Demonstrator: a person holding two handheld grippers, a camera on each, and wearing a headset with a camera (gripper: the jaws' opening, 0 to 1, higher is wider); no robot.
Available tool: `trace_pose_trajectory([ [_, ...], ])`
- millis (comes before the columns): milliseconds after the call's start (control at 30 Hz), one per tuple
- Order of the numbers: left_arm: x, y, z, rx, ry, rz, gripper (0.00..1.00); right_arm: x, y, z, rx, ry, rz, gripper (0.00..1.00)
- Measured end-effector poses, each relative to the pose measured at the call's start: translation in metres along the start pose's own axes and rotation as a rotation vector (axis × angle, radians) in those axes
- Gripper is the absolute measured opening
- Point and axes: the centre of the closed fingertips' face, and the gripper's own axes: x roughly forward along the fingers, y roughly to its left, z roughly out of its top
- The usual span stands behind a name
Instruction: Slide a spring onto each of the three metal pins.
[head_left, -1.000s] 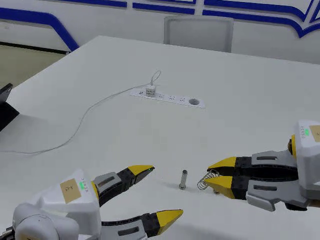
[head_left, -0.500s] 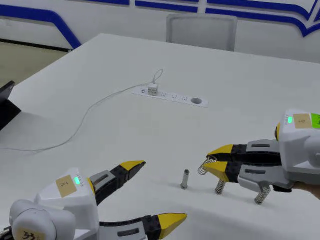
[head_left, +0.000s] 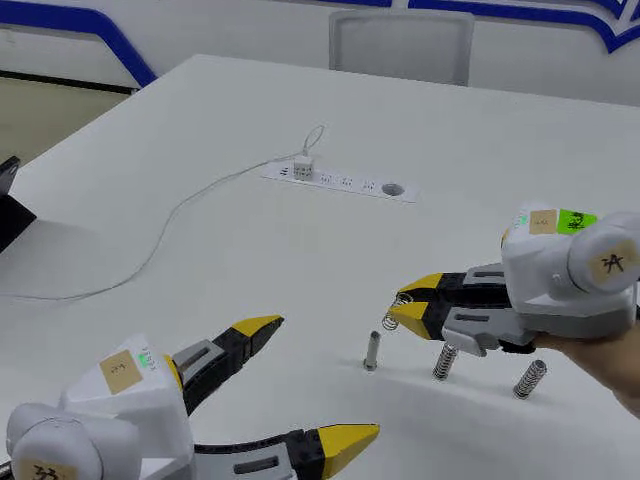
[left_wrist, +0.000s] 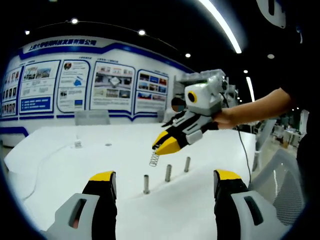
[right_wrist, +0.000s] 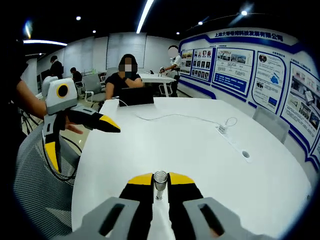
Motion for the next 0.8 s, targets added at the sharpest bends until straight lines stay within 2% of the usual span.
trace_pose_trajectory([
  [367, -0.001, 0.005, 0.000, -0.033, -0.007, 0.016, 0.83, 0.019, -0.003, -0.007, 0.047, 0.024, 0.008, 0.10],
  [600, 0.000, 0.003, -0.002, -0.033, 0.004, 0.009, 0.83, 0.025, 0.001, -0.016, 0.027, 0.063, 0.015, 0.10],
  [800, 0.000, 0.006, -0.003, -0.041, 0.005, 0.019, 0.83, 0.031, 0.001, -0.021, 0.019, 0.081, 0.020, 0.10],
])
